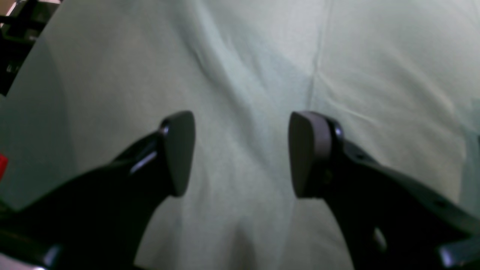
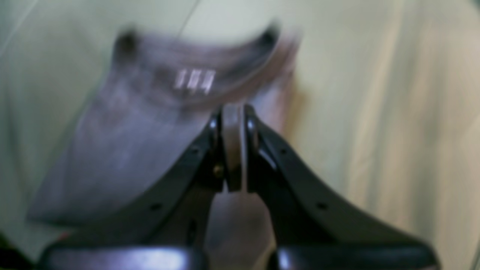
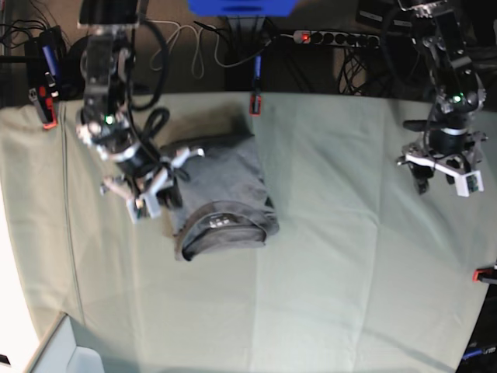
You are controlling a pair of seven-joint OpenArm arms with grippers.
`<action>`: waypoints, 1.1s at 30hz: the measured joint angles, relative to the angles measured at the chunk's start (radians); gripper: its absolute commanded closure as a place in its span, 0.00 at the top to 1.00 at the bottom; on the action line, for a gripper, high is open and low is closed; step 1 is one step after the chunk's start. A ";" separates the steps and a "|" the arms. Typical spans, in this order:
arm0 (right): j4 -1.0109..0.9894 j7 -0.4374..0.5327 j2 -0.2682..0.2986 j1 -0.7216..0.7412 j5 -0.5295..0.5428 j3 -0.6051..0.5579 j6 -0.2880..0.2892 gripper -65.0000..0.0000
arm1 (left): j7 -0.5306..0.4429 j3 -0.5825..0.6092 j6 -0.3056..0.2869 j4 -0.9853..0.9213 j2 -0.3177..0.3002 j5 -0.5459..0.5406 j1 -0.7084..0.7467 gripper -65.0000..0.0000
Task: Layout the t-shirt on the table in an organized manner, then fold the t-shirt properly
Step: 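Press and smooth the folded stack with the right gripper, then raise it, then grasp the stack's folded edge with the left gripper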
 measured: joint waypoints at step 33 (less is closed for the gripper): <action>0.158 0.008 -0.058 -0.166 0.002 -0.022 0.014 0.00 | 0.001 0.001 0.000 -0.003 0.001 0.000 0.011 0.59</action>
